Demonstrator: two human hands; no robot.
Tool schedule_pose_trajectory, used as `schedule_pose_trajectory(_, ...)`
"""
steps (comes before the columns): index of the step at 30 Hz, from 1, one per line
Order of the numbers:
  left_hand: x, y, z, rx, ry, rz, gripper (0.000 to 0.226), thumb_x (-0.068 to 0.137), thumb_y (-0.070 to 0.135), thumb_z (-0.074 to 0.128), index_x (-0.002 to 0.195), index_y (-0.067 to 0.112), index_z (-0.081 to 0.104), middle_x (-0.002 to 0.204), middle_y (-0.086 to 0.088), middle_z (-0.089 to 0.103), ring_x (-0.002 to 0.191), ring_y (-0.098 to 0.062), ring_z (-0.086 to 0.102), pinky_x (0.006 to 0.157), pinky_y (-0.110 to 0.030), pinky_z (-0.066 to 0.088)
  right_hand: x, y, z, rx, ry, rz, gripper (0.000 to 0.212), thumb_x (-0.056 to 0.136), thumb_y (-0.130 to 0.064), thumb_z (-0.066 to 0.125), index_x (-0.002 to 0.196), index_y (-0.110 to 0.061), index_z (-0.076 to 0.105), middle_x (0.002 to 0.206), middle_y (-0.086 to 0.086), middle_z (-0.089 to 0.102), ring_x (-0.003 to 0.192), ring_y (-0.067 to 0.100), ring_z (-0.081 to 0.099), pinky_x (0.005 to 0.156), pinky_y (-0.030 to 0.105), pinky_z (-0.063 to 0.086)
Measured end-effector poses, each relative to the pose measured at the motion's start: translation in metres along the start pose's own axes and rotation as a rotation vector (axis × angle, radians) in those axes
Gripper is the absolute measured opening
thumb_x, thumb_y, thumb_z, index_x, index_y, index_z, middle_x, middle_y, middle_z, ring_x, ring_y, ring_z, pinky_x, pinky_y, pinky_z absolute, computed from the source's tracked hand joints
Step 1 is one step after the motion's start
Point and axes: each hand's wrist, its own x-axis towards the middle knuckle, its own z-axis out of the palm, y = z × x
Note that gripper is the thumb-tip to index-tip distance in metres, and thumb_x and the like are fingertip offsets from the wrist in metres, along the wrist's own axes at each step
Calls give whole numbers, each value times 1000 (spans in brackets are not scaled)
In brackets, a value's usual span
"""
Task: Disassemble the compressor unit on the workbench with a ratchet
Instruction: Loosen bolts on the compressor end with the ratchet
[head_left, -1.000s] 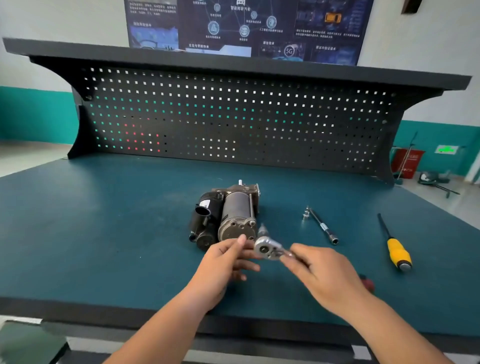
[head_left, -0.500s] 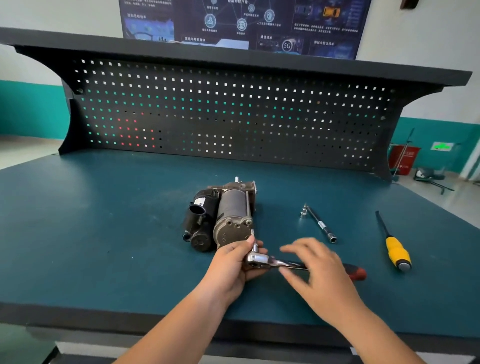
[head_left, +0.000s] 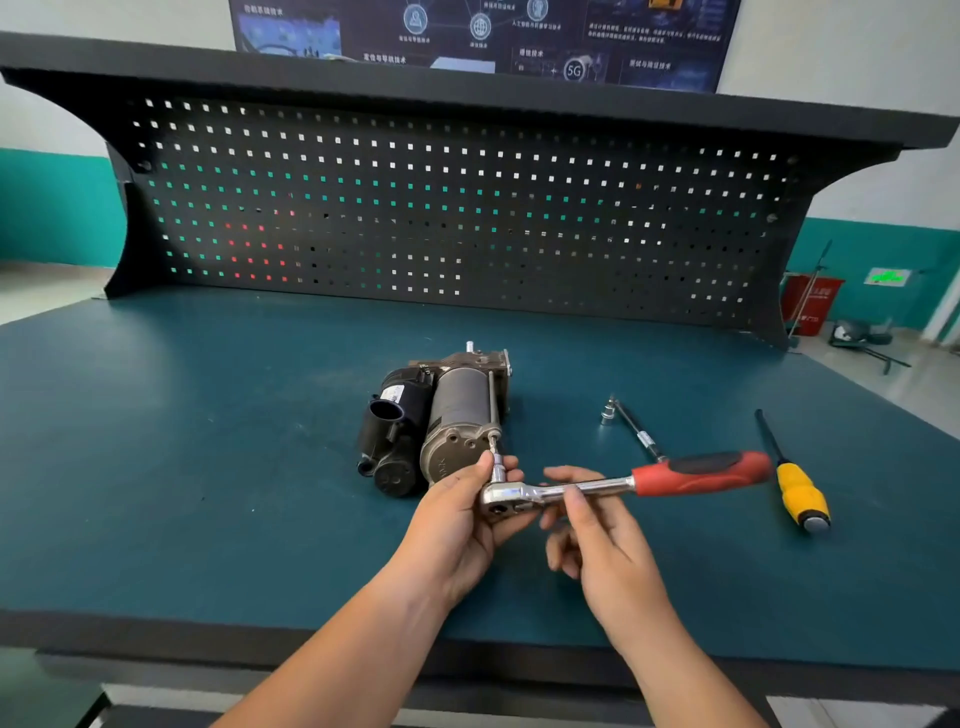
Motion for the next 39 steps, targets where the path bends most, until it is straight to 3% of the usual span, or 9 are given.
schedule_pose_trajectory(10,5,-1,-3,21,-27,-17,25,86,23,55,86,1,67,66,-6,67,64,-18,69,63,-34,59,4,0,4,75,109,13,20,87,-25,47,93,-12,61,64,0,65,52,4,55,42,12,33)
schedule_pose_trajectory(14,2,0,-2,212,71,92,25,95,19,50,86,4,67,76,-11,71,67,-19,70,56,-29,57,3,2,13,217,197,69,18,94,-16,45,90,-11,63,63,-1,67,55,4,61,44,13,38)
schedule_pose_trajectory(17,-4,2,-12,603,184,481,24,93,4,51,81,19,66,75,5,70,65,-7,67,55,-18,52,4,2,19,369,250,124,20,95,-17,46,89,-10,63,62,1,67,53,5,61,46,13,43)
schedule_pose_trajectory(20,-3,19,-21,1094,181,1061,31,84,3,60,96,30,61,89,16,64,86,0,57,77,-9,42,7,0,21,468,267,133,21,95,-17,45,88,-8,62,60,3,66,51,5,59,46,14,45)
schedule_pose_trajectory(23,12,44,-22,1533,-54,1347,36,77,14,60,113,16,67,113,-2,64,116,-17,51,103,-23,31,11,-5,21,537,270,141,21,95,-16,45,87,-7,62,59,3,64,49,6,58,46,15,46)
schedule_pose_trajectory(26,23,51,-24,1731,-347,1270,46,69,4,74,114,11,68,116,-4,67,123,-29,48,104,-56,28,12,-3,19,560,280,156,21,95,-15,45,88,-6,62,58,3,63,50,5,58,47,15,47)
schedule_pose_trajectory(29,25,46,-29,1762,-401,1274,47,64,-2,78,110,5,69,111,-7,69,113,-38,58,93,-68,34,11,0,19,559,279,175,20,92,-16,46,90,-4,63,60,3,63,52,5,58,48,16,48)
schedule_pose_trajectory(34,25,45,-22,1722,-354,1400,25,69,7,70,93,2,73,98,-7,73,97,-37,67,82,-63,44,20,-3,9,621,246,352,31,93,-26,47,79,-13,71,61,-3,56,56,5,50,56,22,39)
schedule_pose_trajectory(39,24,44,-22,1760,-350,1404,21,69,9,70,89,3,74,95,-5,73,94,-31,69,82,-42,52,28,-18,15,1185,317,406,30,72,-35,65,77,-7,73,76,6,65,68,16,63,74,30,50)
